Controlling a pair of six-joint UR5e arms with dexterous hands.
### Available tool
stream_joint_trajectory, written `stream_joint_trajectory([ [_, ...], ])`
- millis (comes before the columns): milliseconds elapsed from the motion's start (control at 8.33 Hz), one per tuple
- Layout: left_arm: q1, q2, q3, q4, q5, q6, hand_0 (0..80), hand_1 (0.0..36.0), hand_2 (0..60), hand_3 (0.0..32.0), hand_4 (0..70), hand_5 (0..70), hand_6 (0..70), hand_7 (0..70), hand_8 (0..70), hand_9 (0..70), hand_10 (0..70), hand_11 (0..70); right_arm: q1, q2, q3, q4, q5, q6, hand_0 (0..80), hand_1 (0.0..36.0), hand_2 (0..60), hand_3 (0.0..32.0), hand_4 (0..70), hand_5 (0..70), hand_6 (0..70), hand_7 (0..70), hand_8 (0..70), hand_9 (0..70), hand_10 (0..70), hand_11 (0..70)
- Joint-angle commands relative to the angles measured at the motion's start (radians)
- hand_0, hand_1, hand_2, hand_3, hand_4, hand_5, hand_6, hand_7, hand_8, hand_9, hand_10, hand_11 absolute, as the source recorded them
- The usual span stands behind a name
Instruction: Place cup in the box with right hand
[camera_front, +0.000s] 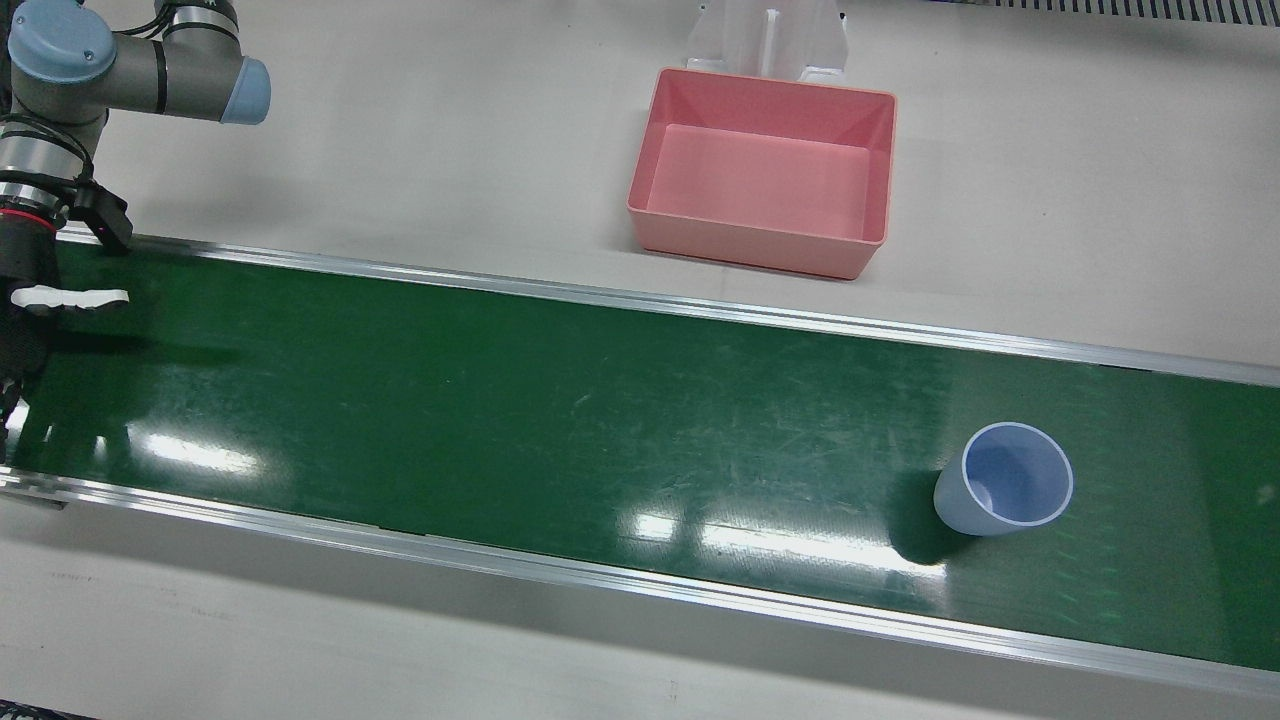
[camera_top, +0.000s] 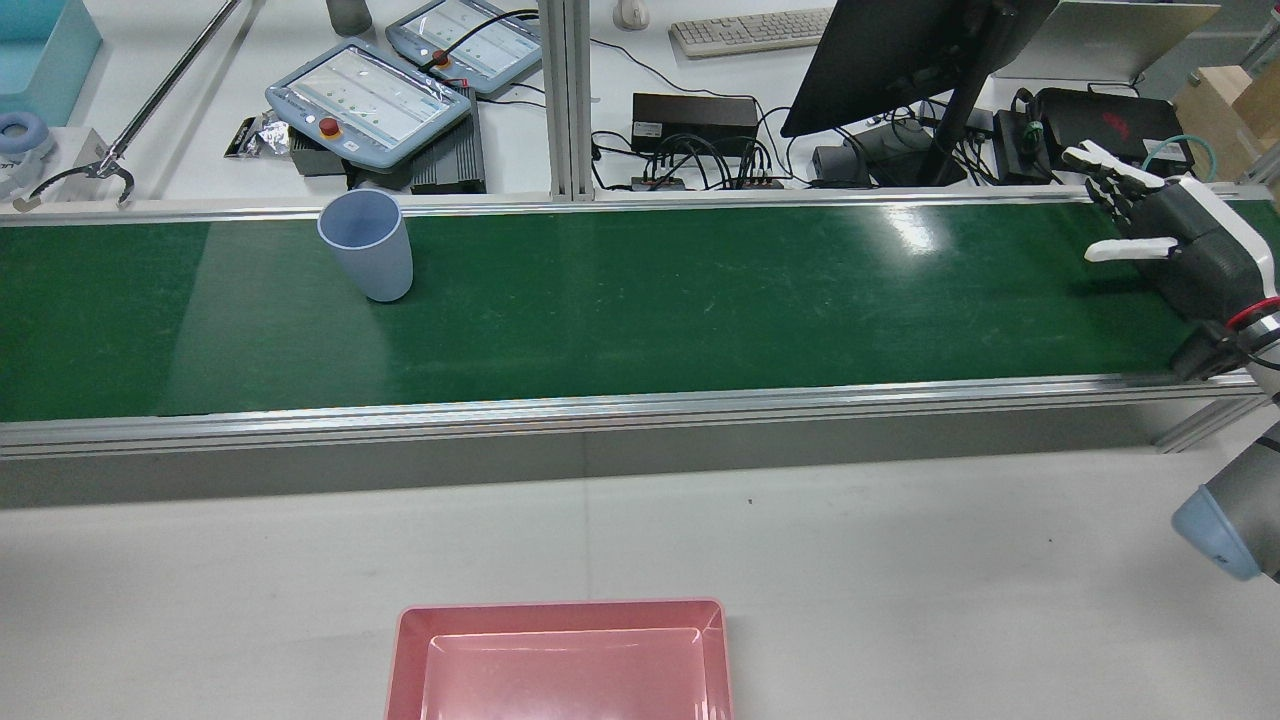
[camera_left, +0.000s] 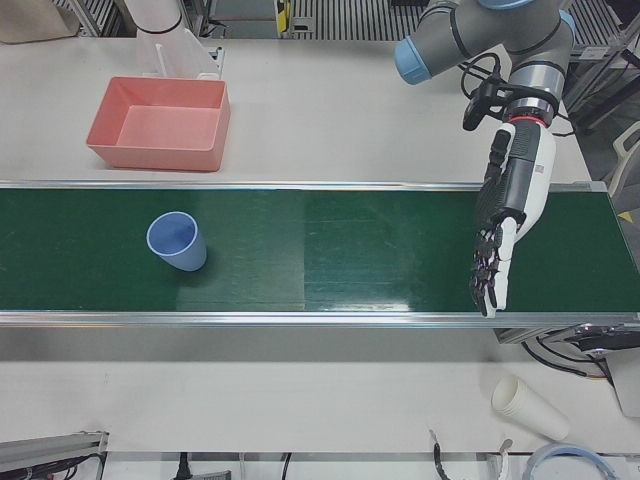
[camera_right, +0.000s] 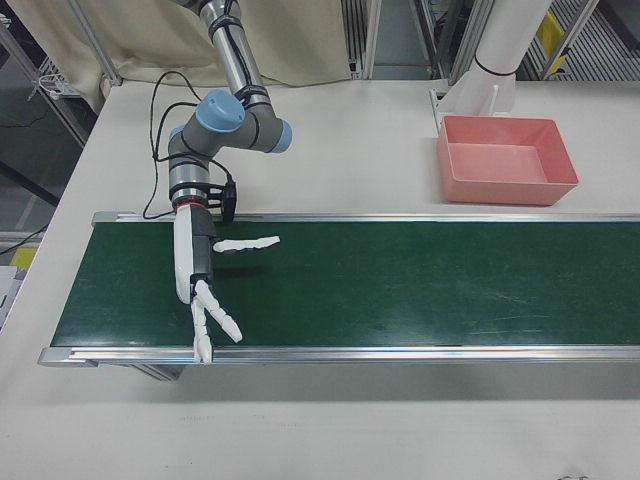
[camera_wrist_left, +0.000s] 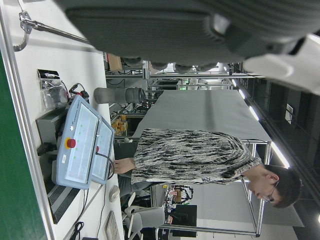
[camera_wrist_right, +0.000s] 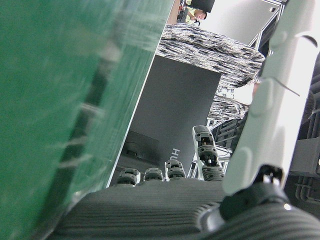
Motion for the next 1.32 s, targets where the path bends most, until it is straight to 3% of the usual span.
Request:
stream_joint_trajectory([
  [0,0.0,0.0,0.0,0.0,0.0,0.0,0.0,0.0,0.0,0.0,0.0,0.0,0.0,0.0,0.0,0.0,0.0,0.0,-0.003,0.002,0.001,0.0,0.0,0.0,51.8,16.9,0.0,0.0,0.0,6.5,3.7,8.9,2.9,0.6,2.4,5.4],
  [1200,0.0,0.0,0.0,0.0,0.0,0.0,0.0,0.0,0.0,0.0,0.0,0.0,0.0,0.0,0.0,0.0,0.0,0.0,-0.014,0.002,0.018,-0.005,0.0,-0.002,51.5,16.7,0.0,0.0,0.0,6.5,3.5,9.2,2.9,0.6,2.2,5.2],
])
